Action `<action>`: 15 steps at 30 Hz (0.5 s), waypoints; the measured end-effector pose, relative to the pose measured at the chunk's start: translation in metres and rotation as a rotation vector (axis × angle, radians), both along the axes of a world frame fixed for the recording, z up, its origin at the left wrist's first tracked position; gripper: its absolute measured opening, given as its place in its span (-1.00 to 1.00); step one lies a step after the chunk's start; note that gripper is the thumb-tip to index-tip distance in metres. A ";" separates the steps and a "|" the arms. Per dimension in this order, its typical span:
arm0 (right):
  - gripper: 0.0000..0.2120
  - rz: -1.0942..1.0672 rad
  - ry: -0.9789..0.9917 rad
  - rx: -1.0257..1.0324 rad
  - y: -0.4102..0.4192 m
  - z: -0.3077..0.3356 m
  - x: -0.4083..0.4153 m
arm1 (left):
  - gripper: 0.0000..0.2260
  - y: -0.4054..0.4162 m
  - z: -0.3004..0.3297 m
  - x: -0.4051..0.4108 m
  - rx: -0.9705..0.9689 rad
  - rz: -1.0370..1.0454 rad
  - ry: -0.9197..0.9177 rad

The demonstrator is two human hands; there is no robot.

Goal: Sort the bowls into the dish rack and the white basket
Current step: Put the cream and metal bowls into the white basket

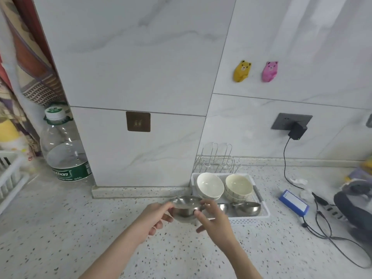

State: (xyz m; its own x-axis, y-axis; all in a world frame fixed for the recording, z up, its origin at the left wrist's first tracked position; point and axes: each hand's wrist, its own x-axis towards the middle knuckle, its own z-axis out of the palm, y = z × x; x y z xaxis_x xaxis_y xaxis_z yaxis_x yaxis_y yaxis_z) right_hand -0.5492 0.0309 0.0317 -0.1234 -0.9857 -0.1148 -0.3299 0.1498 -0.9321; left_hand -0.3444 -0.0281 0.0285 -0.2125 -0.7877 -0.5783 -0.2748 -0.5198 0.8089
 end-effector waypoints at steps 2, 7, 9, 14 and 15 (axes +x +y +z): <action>-0.84 -0.051 0.008 -0.030 -0.006 0.010 -0.017 | -0.66 -0.007 0.007 -0.021 -0.072 0.013 -0.032; -0.88 -0.140 0.119 -0.034 -0.027 0.024 -0.058 | -0.68 -0.027 0.021 -0.068 -0.213 -0.007 -0.038; -0.79 -0.174 0.207 -0.013 -0.039 0.025 -0.073 | -0.64 -0.034 0.024 -0.084 -0.223 -0.054 -0.067; -0.53 -0.175 0.292 0.092 -0.072 0.022 -0.103 | -0.64 -0.046 0.023 -0.111 -0.237 -0.059 -0.134; -0.52 -0.170 0.308 0.105 -0.078 0.020 -0.107 | -0.66 -0.048 0.023 -0.116 -0.239 -0.057 -0.140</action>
